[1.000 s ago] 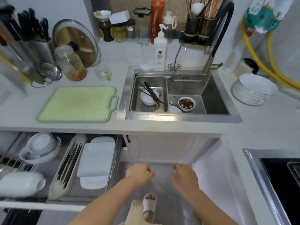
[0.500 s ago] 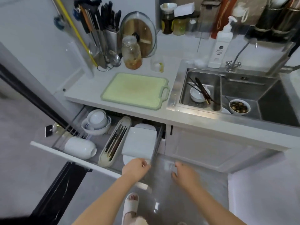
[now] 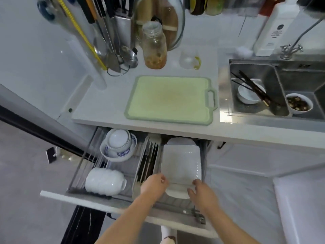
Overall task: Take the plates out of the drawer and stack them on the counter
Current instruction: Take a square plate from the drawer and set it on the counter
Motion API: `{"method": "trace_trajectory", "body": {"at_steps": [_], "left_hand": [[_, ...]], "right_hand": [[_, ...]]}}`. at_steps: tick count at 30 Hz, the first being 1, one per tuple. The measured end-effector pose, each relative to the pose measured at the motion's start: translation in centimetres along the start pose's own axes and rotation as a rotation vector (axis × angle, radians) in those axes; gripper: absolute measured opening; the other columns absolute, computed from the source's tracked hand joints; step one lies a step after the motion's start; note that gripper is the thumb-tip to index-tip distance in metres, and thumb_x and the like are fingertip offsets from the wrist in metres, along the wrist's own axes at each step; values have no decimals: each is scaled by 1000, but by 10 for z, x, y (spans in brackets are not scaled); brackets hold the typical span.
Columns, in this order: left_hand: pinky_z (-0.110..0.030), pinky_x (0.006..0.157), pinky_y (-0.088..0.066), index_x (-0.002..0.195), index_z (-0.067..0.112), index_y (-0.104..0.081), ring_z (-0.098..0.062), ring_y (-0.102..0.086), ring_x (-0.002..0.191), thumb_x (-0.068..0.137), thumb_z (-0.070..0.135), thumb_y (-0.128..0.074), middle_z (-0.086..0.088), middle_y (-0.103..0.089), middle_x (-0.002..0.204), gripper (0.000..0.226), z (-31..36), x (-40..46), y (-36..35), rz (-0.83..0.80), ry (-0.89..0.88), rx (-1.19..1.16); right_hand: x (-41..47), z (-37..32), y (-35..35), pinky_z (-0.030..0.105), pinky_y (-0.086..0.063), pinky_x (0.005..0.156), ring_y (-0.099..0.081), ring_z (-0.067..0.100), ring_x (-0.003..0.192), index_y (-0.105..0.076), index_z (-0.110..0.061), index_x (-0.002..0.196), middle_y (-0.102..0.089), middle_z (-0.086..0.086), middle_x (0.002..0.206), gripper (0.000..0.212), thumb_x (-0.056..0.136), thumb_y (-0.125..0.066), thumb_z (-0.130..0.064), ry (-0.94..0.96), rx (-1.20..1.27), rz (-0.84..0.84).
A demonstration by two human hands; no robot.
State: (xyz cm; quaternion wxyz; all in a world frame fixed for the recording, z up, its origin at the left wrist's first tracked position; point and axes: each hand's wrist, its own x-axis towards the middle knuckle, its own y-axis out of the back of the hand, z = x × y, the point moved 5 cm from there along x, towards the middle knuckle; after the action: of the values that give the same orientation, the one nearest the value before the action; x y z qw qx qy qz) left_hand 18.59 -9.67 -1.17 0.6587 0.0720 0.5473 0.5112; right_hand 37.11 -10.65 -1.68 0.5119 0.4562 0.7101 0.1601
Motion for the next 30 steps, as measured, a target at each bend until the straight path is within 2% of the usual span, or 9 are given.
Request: {"method": "trace_trajectory", "body": {"at_steps": [5, 7, 10, 13, 18, 23, 28, 30], "left_hand": [[-31, 82, -51, 124, 25, -54, -19, -63, 97, 92, 36, -44, 2, -66, 116, 35, -18, 48, -12, -63, 9, 13], [-32, 83, -52, 132, 24, -48, -19, -62, 101, 93, 35, -44, 1, -63, 121, 40, -21, 68, -22, -97, 7, 16], [-31, 77, -50, 138, 25, -41, -18, -62, 101, 94, 33, -43, 0, -60, 124, 44, -26, 97, -36, -111, 32, 22], [-33, 78, -49, 142, 23, -34, -22, -60, 110, 95, 30, -42, -2, -55, 132, 48, -29, 123, -48, -97, 61, 55], [-35, 70, -47, 141, 16, -31, -27, -60, 105, 96, 26, -41, -9, -51, 133, 47, -36, 157, -57, -59, 93, 108], [-35, 73, -48, 137, 15, -36, -28, -59, 108, 96, 24, -42, -10, -52, 131, 42, -38, 174, -63, -44, 140, 110], [-32, 66, -44, 129, 17, -43, -23, -60, 100, 93, 21, -51, -7, -57, 121, 36, -40, 182, -61, 36, 166, 41], [-32, 65, -44, 125, 16, -44, -22, -61, 96, 93, 19, -53, -6, -60, 117, 34, -41, 184, -60, 54, 183, 20]], "right_hand": [[34, -6, -28, 32, -45, 94, -49, 24, 123, -43, -15, 136, -52, 6, 133, 43, 95, -45, -29, -123, 58, 18], [53, -6, -35, 33, -44, 98, -48, 26, 125, -41, -13, 137, -50, 9, 135, 45, 95, -46, -27, -139, 35, 24], [81, 0, -43, 32, -42, 100, -45, 28, 125, -37, -9, 139, -47, 12, 137, 47, 95, -46, -25, -163, 25, 32], [108, 11, -50, 32, -37, 104, -39, 29, 129, -30, -6, 143, -41, 13, 142, 54, 95, -47, -23, -197, 27, 44], [139, 28, -60, 34, -25, 114, -29, 31, 137, -17, -3, 147, -26, 15, 152, 64, 94, -47, -25, -256, -21, 77], [145, 36, -72, 34, -10, 121, -10, 32, 146, -4, -3, 150, -7, 19, 158, 70, 96, -43, -25, -294, -23, 93], [147, 37, -65, 35, -22, 115, -27, 33, 138, -13, -11, 150, -23, 18, 153, 68, 92, -48, -14, -263, 33, 171], [146, 38, -63, 35, -26, 112, -30, 34, 136, -16, -13, 150, -24, 16, 153, 69, 90, -49, -10, -257, 90, 178]]}}
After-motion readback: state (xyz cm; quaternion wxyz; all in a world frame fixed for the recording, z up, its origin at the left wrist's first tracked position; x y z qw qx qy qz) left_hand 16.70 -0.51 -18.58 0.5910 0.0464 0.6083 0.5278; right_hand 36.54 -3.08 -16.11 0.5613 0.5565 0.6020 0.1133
